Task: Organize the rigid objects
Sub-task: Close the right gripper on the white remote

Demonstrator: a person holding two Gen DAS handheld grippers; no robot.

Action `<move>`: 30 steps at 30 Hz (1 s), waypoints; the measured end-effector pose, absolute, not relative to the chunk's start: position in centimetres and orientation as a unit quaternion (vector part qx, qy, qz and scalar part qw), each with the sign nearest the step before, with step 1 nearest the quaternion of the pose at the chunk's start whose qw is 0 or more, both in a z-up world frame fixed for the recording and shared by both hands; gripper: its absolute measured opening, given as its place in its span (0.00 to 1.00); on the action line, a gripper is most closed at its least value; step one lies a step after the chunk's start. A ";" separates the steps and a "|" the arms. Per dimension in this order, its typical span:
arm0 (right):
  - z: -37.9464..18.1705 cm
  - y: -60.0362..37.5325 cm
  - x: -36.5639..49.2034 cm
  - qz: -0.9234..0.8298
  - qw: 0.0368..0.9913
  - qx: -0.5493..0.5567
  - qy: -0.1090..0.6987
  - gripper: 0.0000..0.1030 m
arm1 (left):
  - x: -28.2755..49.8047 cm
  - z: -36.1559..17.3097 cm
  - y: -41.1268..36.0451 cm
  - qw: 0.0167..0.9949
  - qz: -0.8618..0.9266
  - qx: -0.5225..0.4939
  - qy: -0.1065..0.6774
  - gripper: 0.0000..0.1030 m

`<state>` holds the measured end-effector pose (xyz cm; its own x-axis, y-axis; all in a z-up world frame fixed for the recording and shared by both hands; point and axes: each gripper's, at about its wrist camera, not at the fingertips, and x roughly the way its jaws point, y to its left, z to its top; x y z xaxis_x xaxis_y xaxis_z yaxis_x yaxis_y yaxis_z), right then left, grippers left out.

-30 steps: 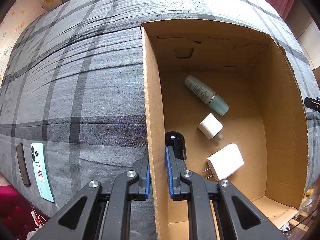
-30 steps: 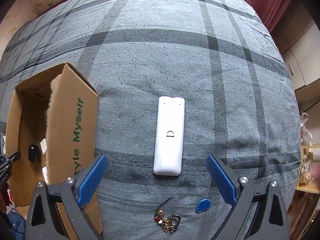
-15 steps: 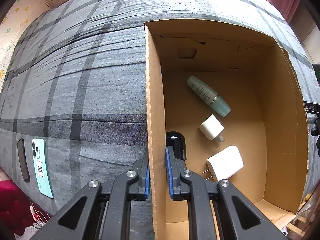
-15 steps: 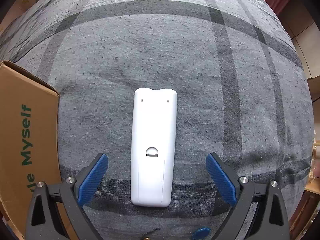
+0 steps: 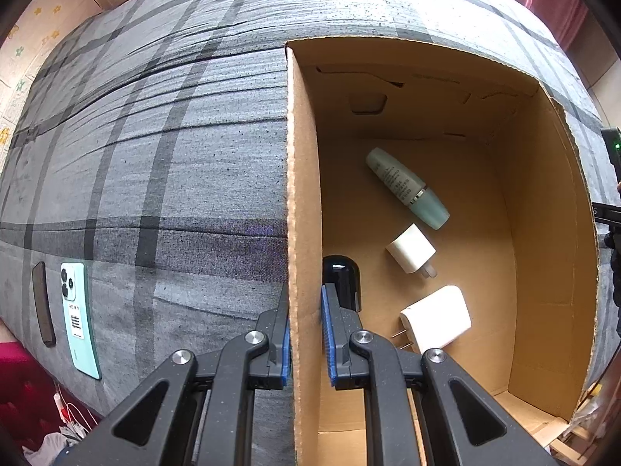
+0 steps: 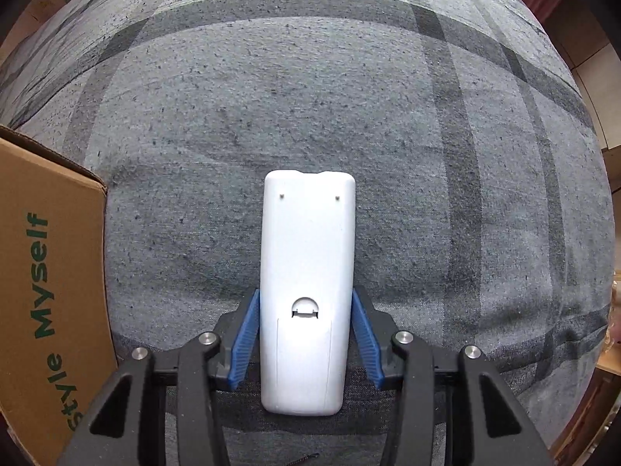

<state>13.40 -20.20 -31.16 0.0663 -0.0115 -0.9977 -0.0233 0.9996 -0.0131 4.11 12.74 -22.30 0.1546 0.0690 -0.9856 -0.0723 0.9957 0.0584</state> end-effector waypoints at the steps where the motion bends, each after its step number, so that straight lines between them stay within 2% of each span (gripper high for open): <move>1: -31.1 -20.3 13.4 0.004 0.730 -0.011 0.683 0.48 | 4.1 -22.3 12.7 0.760 0.046 0.000 0.649 0.13; 11: -29.0 -20.7 13.9 0.001 0.739 -0.001 0.674 0.48 | 4.1 -22.3 12.7 0.759 0.043 0.001 0.650 0.13; 30: -21.7 -19.4 12.5 0.016 0.767 -0.005 0.641 0.48 | 4.1 -22.2 12.6 0.757 0.036 0.006 0.652 0.13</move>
